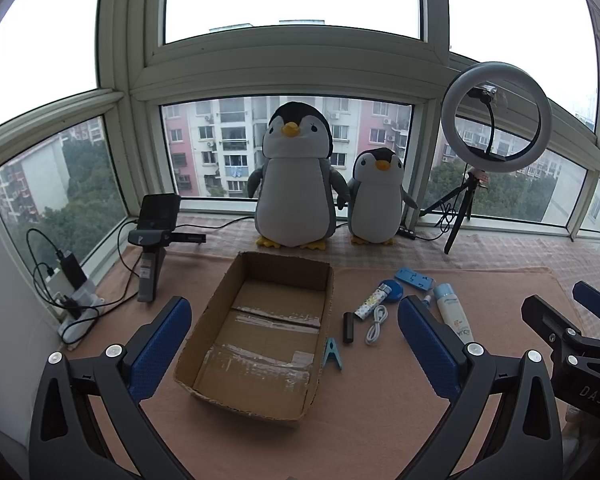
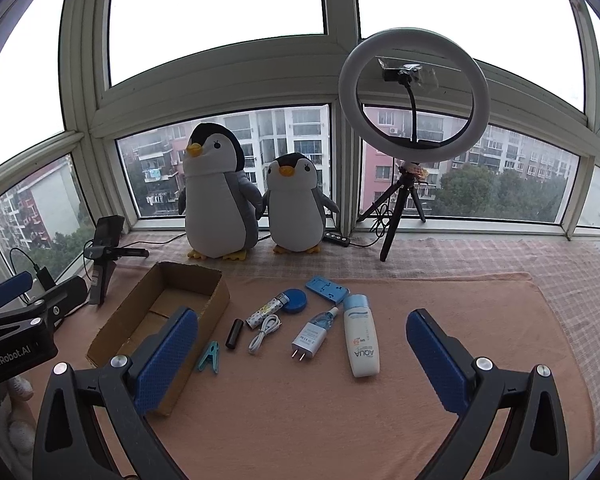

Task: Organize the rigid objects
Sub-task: 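Move the right gripper toward the white AQUA sunscreen bottle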

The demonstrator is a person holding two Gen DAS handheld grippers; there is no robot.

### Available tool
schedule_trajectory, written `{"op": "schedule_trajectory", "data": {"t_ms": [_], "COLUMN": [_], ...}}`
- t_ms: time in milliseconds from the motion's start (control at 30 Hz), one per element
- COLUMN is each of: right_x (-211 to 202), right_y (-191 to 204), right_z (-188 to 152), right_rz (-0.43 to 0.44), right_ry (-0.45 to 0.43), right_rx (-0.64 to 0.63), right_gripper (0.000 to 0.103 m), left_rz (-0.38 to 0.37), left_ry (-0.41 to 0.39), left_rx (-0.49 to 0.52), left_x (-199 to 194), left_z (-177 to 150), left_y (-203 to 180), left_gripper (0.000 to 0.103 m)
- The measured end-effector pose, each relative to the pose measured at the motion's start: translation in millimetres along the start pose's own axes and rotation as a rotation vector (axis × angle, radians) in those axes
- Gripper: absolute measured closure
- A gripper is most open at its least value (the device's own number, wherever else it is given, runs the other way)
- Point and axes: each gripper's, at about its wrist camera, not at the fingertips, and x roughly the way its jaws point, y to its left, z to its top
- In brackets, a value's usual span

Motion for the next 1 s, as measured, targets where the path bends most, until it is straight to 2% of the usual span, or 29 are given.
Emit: {"op": "schedule_trajectory", "data": {"t_ms": [1000], "right_x": [3.0], "right_y": [-0.7], "right_z": [-1.6], "right_rz": [-0.009], "right_ry": [0.021], "right_rx": [0.031], "right_gripper": [0.000], "left_rz": [-0.028], "left_ry": [0.007], "left_rx": [0.012], "left_x": [2.1], "left_z": [0.5], "left_y": [-4.1], "left_gripper": [0.000]}}
